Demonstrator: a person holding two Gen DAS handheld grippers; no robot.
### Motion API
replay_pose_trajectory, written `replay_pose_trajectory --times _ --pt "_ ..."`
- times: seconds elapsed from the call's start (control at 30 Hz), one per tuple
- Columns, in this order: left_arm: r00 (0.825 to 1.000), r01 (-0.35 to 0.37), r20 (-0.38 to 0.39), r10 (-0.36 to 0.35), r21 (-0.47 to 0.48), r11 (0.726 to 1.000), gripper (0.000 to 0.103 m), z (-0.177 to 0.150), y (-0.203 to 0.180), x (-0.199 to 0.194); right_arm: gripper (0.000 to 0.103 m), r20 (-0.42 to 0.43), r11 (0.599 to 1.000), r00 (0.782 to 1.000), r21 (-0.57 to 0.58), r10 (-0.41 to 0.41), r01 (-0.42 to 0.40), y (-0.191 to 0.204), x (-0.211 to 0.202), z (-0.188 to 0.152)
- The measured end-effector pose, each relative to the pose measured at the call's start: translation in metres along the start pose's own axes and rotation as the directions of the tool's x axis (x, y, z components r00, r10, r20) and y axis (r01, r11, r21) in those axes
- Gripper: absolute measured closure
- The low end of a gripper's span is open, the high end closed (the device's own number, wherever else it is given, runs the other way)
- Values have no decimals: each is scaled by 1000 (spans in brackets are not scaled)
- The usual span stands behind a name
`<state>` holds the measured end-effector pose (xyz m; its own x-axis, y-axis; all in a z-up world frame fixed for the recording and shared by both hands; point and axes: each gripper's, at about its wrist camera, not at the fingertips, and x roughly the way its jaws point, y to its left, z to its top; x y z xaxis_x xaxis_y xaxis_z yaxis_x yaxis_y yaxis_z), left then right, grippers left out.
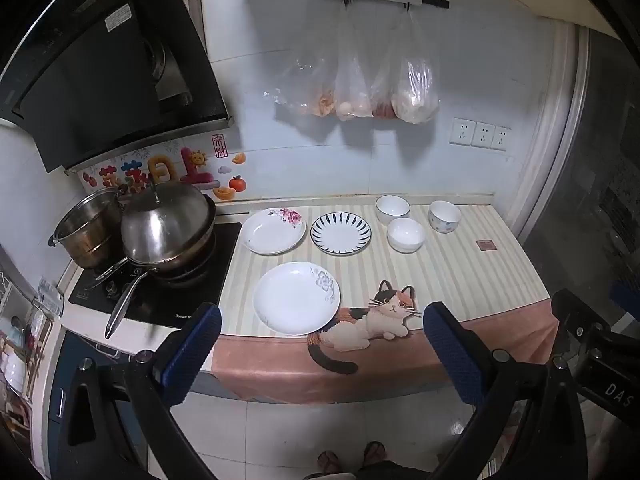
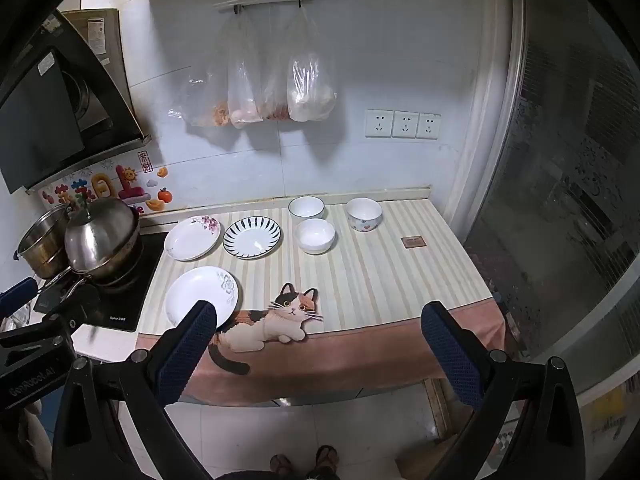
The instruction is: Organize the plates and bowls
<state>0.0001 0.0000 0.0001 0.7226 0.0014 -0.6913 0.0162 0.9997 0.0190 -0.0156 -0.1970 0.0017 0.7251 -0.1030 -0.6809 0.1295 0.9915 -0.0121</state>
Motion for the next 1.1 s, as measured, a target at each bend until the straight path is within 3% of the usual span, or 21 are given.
replay_pose_trajectory --times 1.1 --pt "1000 -13 23 13 6 1000 0 2 -12 -12 0 8 1000 1000 12 7 -7 -9 -10 2"
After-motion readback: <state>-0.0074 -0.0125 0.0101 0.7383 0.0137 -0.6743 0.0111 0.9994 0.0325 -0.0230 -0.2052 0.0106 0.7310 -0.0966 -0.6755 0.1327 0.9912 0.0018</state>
